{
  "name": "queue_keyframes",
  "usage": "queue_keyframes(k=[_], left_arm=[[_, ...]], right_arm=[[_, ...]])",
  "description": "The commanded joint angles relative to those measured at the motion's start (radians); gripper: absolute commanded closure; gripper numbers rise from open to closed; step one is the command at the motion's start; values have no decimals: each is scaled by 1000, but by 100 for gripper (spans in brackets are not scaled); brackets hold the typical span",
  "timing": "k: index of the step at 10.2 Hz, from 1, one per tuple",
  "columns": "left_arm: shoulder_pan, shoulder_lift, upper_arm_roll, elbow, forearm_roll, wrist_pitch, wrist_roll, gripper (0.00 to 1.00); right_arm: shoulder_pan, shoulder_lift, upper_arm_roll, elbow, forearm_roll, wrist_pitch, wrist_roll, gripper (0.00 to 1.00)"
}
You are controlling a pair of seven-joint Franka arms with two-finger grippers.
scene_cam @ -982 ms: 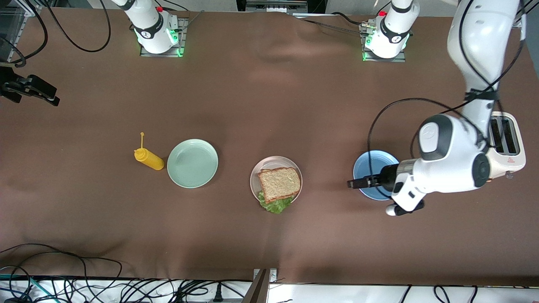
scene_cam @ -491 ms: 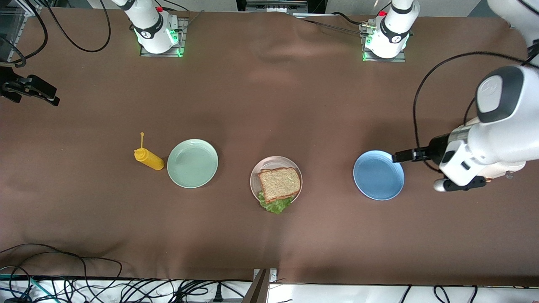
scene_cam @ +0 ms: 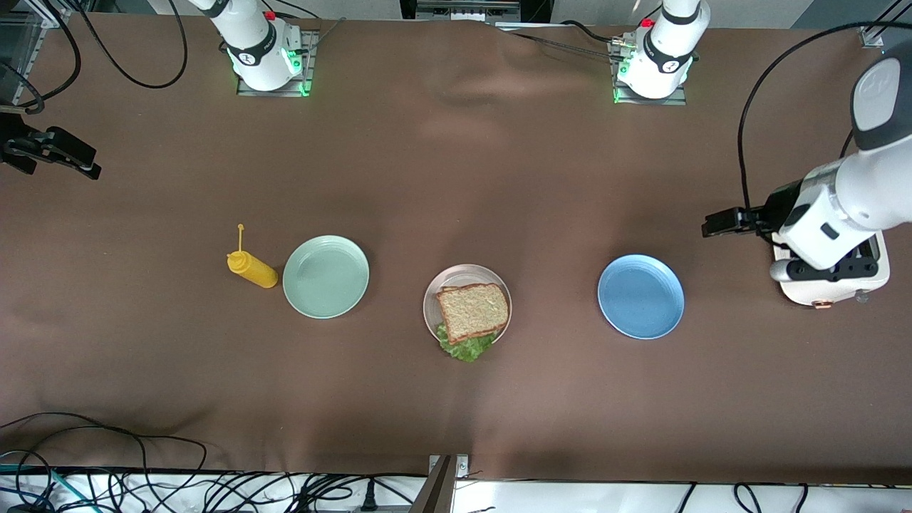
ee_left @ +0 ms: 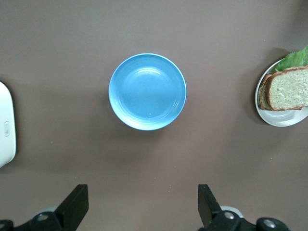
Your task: Make sandwich on beige plate with both arms
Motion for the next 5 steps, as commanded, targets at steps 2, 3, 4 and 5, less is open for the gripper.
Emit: queue_keyframes(k=[2, 3, 4, 5], left_arm=[[-173, -162, 206, -143, 40, 3, 80, 0], [-171, -172, 206, -145, 40, -2, 84, 0], [-173, -167, 206, -145, 41, -17, 83, 0], [-171, -161, 208, -145, 43, -20, 80, 0]], right_arm=[[-4, 8, 0, 24, 15, -19, 9, 0], [-4, 8, 2, 24, 15, -20, 9, 0], [-4, 8, 2, 24, 15, -20, 9, 0], [-4, 8, 2, 24, 15, -20, 9, 0]])
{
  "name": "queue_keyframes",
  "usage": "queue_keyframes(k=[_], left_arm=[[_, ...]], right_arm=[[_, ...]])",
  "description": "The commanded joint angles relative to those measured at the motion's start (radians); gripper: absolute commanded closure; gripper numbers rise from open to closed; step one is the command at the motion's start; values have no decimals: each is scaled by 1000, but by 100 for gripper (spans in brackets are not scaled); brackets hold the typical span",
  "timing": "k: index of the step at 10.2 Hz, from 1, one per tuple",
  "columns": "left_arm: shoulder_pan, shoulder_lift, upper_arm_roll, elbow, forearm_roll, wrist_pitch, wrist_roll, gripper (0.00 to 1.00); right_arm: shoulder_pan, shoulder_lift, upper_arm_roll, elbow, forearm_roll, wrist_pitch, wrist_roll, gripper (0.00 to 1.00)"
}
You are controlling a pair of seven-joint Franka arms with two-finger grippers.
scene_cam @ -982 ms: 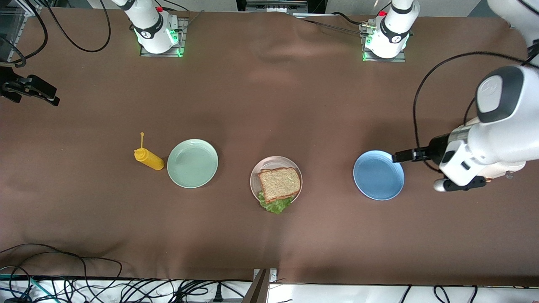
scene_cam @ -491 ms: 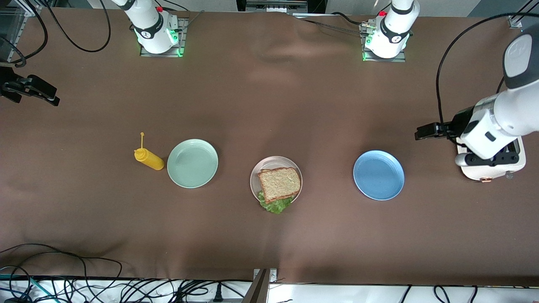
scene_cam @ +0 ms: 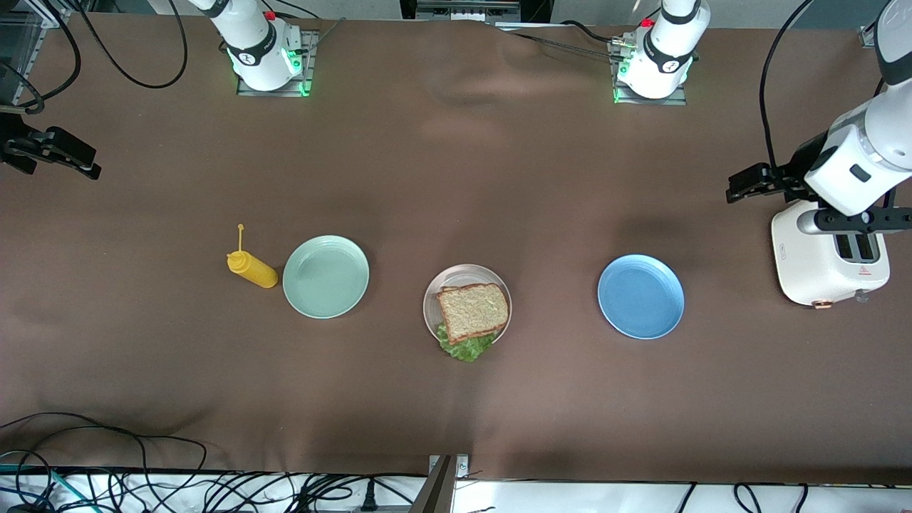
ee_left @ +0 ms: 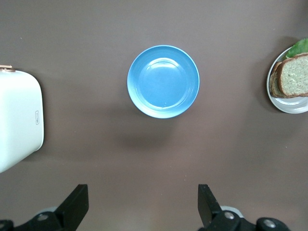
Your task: Make sandwich on beige plate with both arms
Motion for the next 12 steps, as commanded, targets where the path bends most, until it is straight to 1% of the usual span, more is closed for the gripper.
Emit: queue_keyframes(k=[1, 4, 5, 7, 8, 12], left_arm=[[-9, -20, 14, -32, 37, -12, 22, 0], [-10, -25, 8, -50, 36, -24, 12, 0], [-12, -32, -10, -56, 36, -24, 2, 0], [-10, -98, -44, -119, 36, -24, -54, 0], [-10, -106, -46, -132, 36, -24, -56, 0], [-5, -98, -41, -124, 36, -46, -54, 0]], right_arm=[[-3, 8, 0, 24, 15, -20, 9, 0], [-3, 8, 0, 24, 15, -20, 9, 0], [-3, 8, 0, 24, 16, -20, 9, 0], [-3, 8, 0, 24, 16, -20, 9, 0], [-3, 8, 0, 24, 16, -20, 9, 0], [-2, 8, 2, 21, 22, -19, 11, 0]])
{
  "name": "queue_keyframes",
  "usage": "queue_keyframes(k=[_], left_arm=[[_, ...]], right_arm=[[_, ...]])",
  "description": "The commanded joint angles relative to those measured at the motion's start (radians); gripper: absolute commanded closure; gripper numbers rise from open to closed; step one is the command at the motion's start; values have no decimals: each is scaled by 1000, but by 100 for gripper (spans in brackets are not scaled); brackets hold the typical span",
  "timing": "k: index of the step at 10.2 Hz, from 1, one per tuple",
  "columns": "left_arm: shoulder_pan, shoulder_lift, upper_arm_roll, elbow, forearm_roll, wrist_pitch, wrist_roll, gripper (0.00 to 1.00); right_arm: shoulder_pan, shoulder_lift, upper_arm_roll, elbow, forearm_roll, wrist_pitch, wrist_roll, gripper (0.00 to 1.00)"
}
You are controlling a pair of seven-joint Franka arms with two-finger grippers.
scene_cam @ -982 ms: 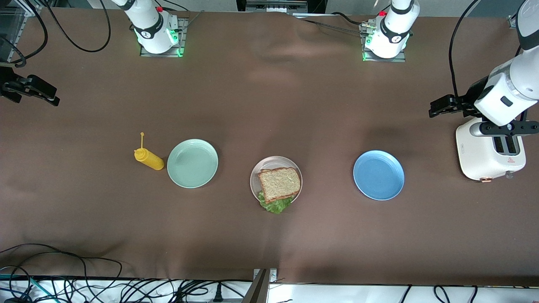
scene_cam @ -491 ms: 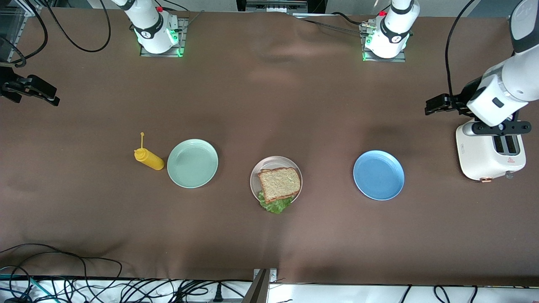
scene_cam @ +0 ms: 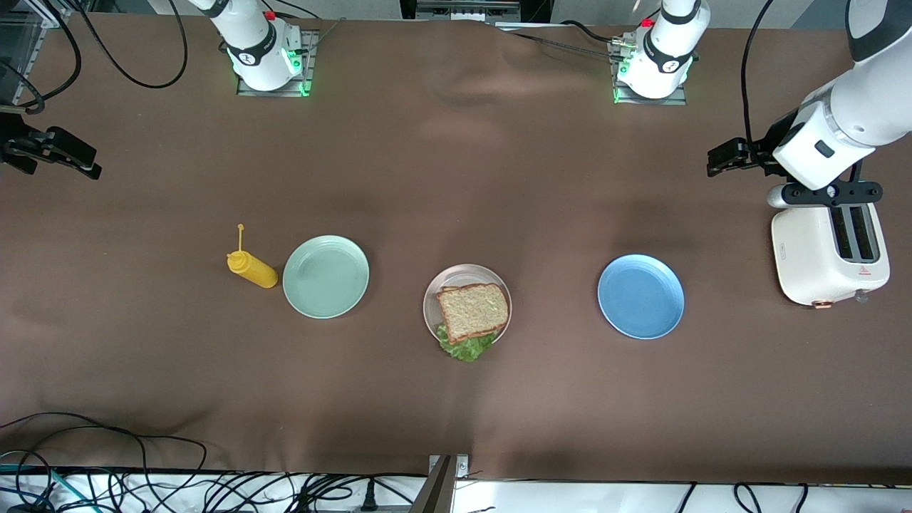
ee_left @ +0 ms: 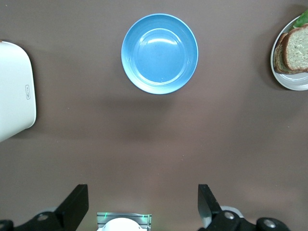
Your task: Make sandwich on beige plate with both arms
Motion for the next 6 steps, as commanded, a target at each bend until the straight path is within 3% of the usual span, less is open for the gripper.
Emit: queue_keyframes(k=[1, 6], left_arm=[[-2, -21, 1, -14, 35, -20, -3, 0], [6, -23, 2, -17, 27, -50, 0, 0]], right_arm=[[-2, 8, 0, 21, 28, -19, 11, 0], [-1, 9, 2, 19, 30, -16, 12, 0]])
